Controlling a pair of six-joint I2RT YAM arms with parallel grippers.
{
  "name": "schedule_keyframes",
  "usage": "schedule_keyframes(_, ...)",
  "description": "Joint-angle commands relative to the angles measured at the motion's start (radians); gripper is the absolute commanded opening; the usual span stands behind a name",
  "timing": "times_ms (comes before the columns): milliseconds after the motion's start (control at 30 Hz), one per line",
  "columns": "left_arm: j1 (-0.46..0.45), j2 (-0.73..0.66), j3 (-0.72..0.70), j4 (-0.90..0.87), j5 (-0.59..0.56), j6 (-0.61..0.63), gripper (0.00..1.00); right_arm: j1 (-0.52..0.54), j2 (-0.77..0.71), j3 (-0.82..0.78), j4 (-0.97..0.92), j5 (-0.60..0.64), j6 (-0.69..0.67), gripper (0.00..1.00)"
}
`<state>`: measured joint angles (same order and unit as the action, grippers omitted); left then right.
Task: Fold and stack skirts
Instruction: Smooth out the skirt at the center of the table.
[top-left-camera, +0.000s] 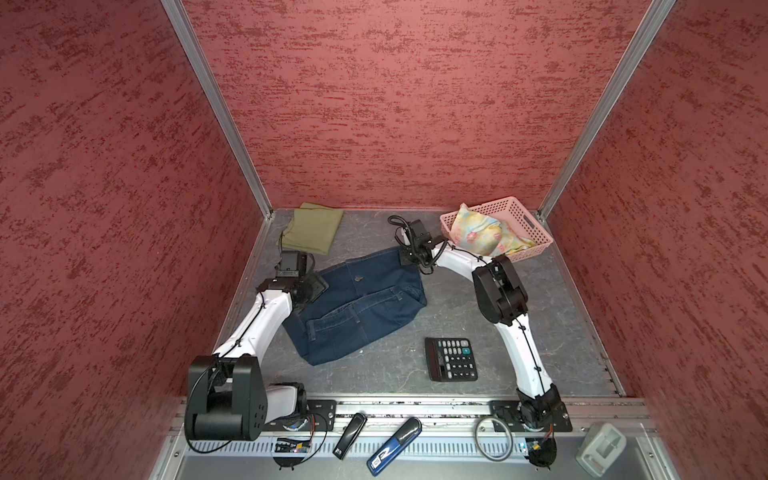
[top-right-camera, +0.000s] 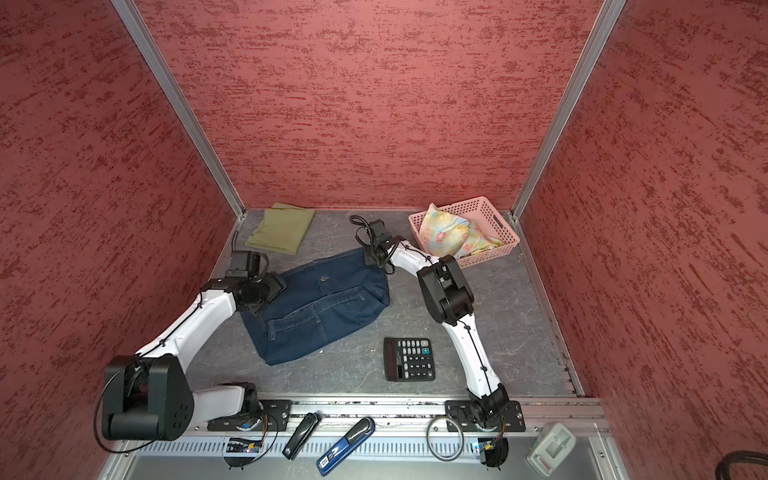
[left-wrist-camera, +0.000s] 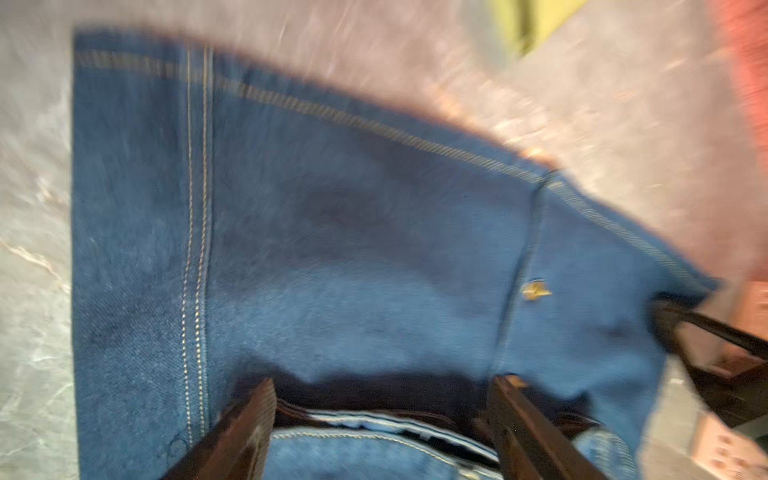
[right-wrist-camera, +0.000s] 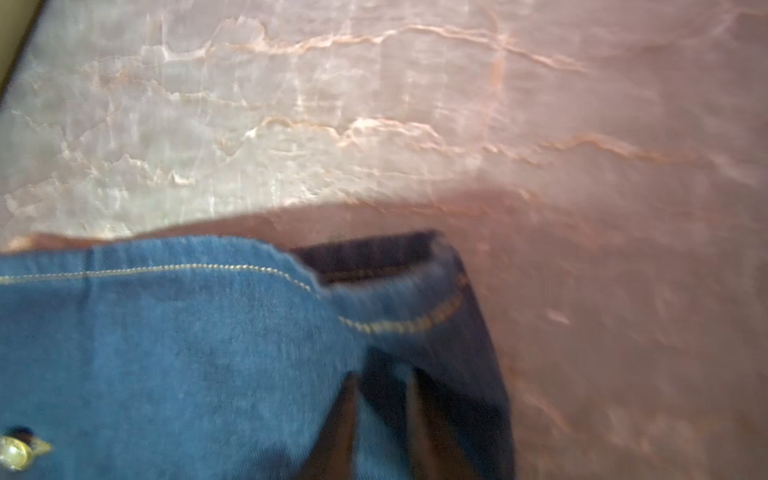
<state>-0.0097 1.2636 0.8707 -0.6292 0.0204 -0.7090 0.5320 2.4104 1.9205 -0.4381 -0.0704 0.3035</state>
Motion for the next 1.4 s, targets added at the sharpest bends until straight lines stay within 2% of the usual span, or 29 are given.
schedule_keyframes(0, -0.008, -0.033, 0.056, -0.05, -0.018, 0.013, 0.81, -0.005, 0.098, 0.155, -0.126, -0.071, -0.029, 0.16)
schedule_keyframes(200, -0.018, -0.051, 0.089, -0.074, -0.029, 0.033, 0.81, 0.004, 0.413, 0.756, -0.359, -0.236, -0.062, 0.2)
schedule_keyframes(233, -0.019, -0.045, 0.092, -0.079, -0.03, 0.042, 0.81, 0.006, 0.432, 0.805, -0.35, -0.259, -0.064, 0.22)
schedule_keyframes(300, -0.024, -0.025, 0.101, -0.086, -0.039, 0.063, 0.81, 0.008, 0.408, 0.791, -0.259, -0.291, -0.058, 0.24)
schedule_keyframes(400, -0.034, 0.013, 0.112, -0.078, -0.049, 0.106, 0.81, 0.006, 0.289, 0.685, -0.134, -0.279, -0.082, 0.29)
schedule_keyframes(533, -0.063, 0.117, 0.172, -0.055, -0.037, 0.168, 0.81, -0.002, 0.016, 0.355, 0.107, -0.258, -0.155, 0.41)
schedule_keyframes(633, -0.109, 0.235, 0.254, -0.061, -0.06, 0.214, 0.8, -0.036, -0.184, 0.098, 0.264, -0.22, -0.107, 0.51)
schedule_keyframes(800, -0.145, 0.405, 0.351, -0.047, -0.052, 0.258, 0.72, -0.079, -0.485, -0.289, 0.411, -0.096, -0.044, 0.52)
schedule_keyframes(933, -0.185, 0.536, 0.441, -0.063, -0.089, 0.312, 0.66, -0.081, -0.692, -0.548, 0.471, -0.067, -0.011, 0.55)
schedule_keyframes(1067, -0.207, 0.625, 0.491, -0.056, -0.134, 0.335, 0.66, -0.08, -0.796, -0.688, 0.42, -0.055, 0.022, 0.55)
schedule_keyframes(1200, -0.217, 0.695, 0.525, -0.052, -0.162, 0.321, 0.66, -0.07, -0.833, -0.77, 0.372, -0.058, 0.026, 0.55)
schedule_keyframes(1367, -0.225, 0.768, 0.553, -0.022, -0.18, 0.288, 0.57, -0.009, -0.835, -0.822, 0.331, -0.048, 0.022, 0.54)
